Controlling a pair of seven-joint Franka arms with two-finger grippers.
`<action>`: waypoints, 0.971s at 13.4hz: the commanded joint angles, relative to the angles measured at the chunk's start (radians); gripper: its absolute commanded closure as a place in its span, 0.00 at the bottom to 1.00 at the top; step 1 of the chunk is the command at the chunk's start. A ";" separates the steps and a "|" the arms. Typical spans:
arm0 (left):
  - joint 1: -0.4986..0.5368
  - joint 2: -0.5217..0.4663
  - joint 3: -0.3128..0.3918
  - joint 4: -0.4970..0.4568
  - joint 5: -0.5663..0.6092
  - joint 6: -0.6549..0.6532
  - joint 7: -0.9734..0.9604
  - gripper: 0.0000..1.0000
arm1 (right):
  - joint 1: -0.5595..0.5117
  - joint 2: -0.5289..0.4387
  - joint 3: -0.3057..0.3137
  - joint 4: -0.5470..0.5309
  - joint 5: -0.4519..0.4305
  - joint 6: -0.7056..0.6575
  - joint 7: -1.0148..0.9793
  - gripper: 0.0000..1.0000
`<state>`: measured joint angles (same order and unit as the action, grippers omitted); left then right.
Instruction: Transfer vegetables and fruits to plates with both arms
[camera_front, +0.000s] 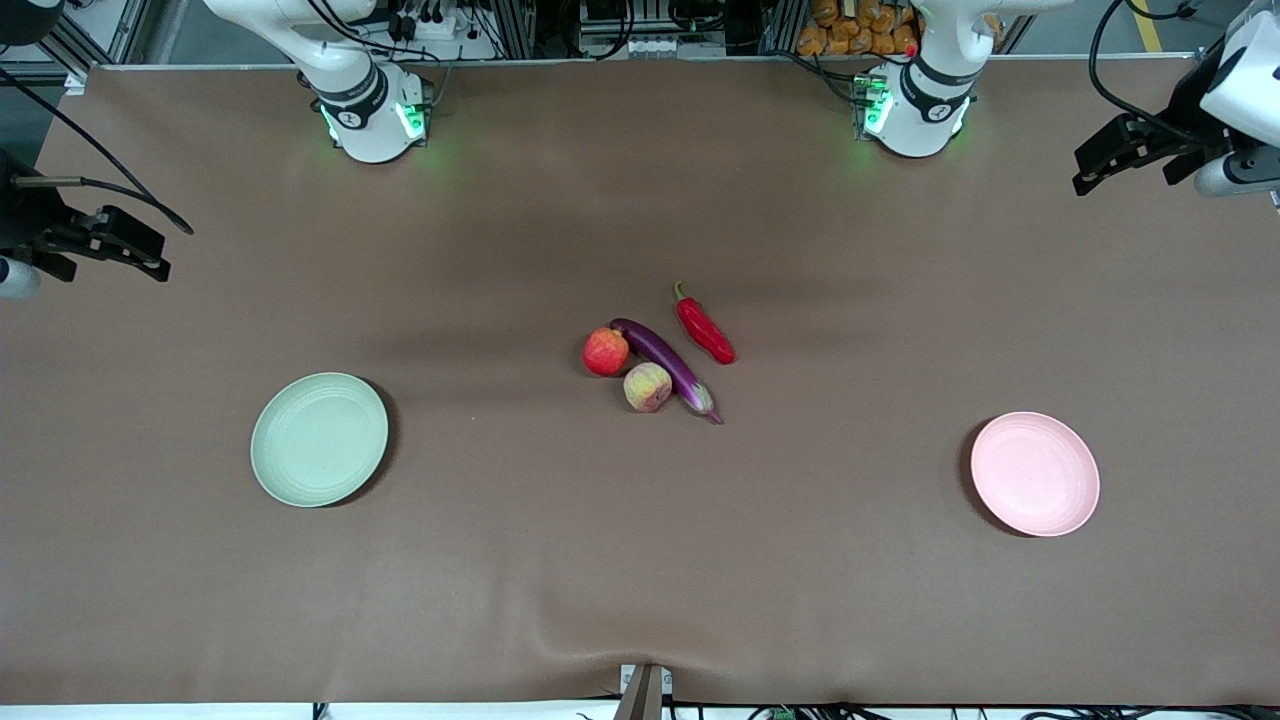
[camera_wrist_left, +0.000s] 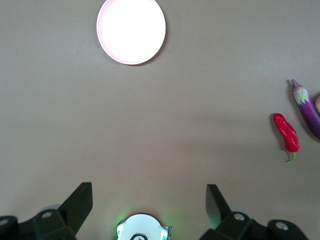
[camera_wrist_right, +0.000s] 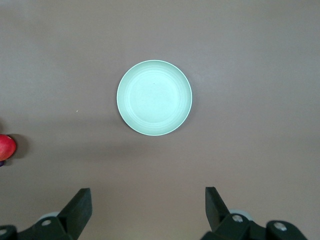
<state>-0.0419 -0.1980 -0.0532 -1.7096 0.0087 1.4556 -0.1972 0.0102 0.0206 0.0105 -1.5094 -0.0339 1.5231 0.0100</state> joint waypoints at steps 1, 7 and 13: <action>-0.004 0.006 -0.007 0.027 0.022 -0.029 0.005 0.00 | -0.007 -0.004 0.008 0.005 0.020 0.017 -0.013 0.00; 0.002 0.011 -0.008 0.039 0.022 -0.044 -0.013 0.00 | -0.003 -0.002 0.012 0.005 0.020 0.038 -0.013 0.00; -0.007 0.012 -0.013 0.038 0.020 -0.064 -0.037 0.00 | -0.001 -0.002 0.009 0.005 0.020 0.034 -0.015 0.00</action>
<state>-0.0425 -0.1955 -0.0578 -1.6991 0.0092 1.4144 -0.2177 0.0184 0.0206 0.0212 -1.5094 -0.0260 1.5584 0.0082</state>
